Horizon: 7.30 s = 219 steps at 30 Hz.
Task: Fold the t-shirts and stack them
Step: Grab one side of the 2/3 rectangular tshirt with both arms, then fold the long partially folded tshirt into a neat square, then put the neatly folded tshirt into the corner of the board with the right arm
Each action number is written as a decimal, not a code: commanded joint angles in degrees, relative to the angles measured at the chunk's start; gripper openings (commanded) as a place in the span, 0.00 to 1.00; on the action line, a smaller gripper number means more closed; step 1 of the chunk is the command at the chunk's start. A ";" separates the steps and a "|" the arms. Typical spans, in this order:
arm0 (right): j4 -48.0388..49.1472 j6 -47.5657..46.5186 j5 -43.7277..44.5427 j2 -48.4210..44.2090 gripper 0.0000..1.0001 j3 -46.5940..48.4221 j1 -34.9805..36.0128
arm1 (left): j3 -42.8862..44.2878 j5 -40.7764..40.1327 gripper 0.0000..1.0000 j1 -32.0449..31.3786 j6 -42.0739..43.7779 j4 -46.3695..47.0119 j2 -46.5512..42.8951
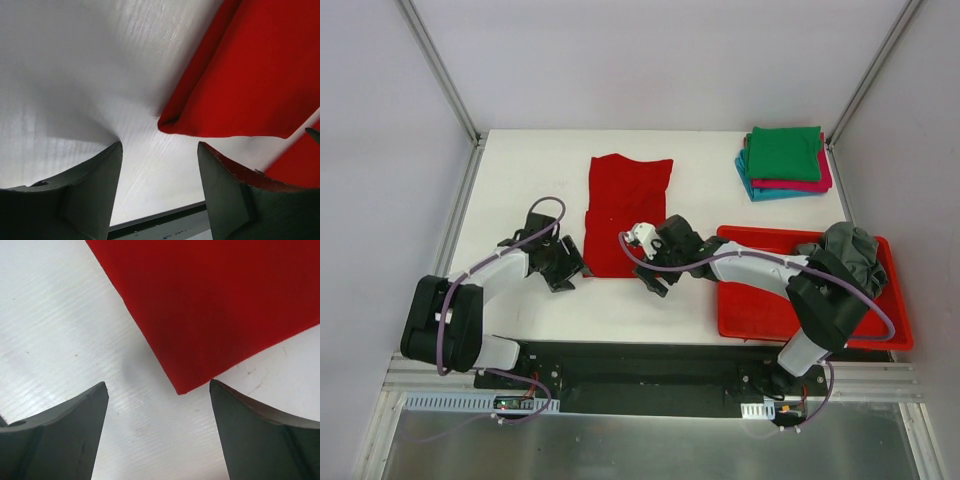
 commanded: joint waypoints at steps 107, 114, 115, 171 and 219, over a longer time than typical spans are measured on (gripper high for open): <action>0.35 43.53 -7.95 -39.26 0.01 -23.68 1.00 | 24.30 -21.83 0.00 -19.46 -6.51 -3.48 -1.04; 0.08 41.51 -4.35 -35.48 0.01 -23.76 -1.82 | 27.90 -20.87 0.00 -19.54 -4.84 -2.77 7.39; 0.08 41.33 -4.43 -34.77 0.01 -23.68 -2.26 | 28.26 -20.69 0.00 -19.54 -4.58 -2.77 8.36; 2.54 28.86 -6.10 2.22 0.96 -3.57 -4.98 | -14.27 -3.11 0.99 -22.52 -13.44 4.70 -11.03; -15.64 45.71 27.64 -13.96 0.96 -0.48 6.17 | 12.01 -15.94 0.99 -11.63 3.34 -8.83 -5.40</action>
